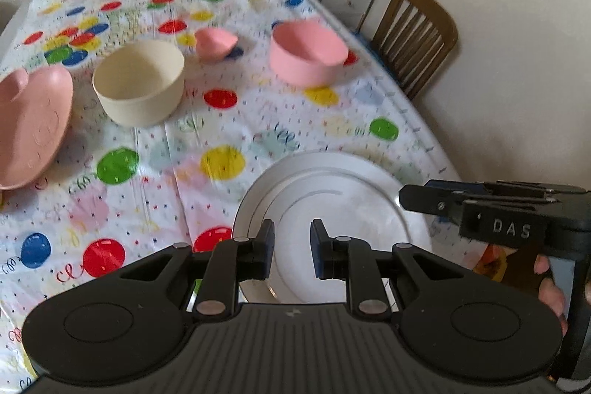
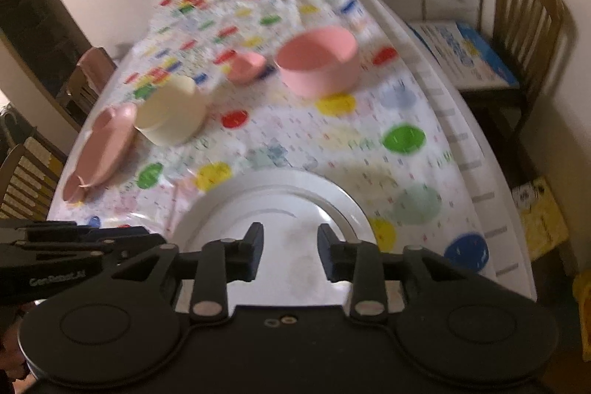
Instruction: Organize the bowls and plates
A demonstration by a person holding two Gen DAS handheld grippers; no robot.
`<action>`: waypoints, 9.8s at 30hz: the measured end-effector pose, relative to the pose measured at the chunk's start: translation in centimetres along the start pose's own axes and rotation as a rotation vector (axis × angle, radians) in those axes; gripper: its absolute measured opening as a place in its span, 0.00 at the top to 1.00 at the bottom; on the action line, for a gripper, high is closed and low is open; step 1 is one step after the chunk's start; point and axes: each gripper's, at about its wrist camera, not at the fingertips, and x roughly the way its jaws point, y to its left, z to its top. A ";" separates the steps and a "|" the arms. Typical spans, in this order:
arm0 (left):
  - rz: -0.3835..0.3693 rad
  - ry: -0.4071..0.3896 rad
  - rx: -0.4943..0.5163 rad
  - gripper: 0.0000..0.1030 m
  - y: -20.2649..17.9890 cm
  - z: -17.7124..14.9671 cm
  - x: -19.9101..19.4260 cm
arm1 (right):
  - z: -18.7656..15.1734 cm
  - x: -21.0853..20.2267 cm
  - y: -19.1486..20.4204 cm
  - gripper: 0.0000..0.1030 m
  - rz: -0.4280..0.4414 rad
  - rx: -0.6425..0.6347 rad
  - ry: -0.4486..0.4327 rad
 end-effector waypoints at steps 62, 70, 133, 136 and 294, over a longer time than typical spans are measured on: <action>0.477 -0.130 -0.515 0.22 23.5 5.6 -1.7 | 18.6 20.0 22.5 0.07 0.155 -0.530 0.087; 0.495 -0.032 -0.610 0.23 24.8 3.2 1.1 | 18.8 24.4 23.7 0.19 0.145 -0.533 0.170; 0.501 -0.087 -0.901 0.49 29.0 -2.2 -2.3 | 16.2 27.6 28.2 0.89 0.325 -0.851 0.298; 0.492 -0.101 -0.894 0.49 28.5 -2.8 -3.4 | 16.0 26.0 28.0 0.90 0.335 -0.847 0.296; 0.327 -0.244 -0.269 0.23 11.5 9.2 -1.4 | 13.3 7.2 10.3 0.00 0.030 -0.261 -0.176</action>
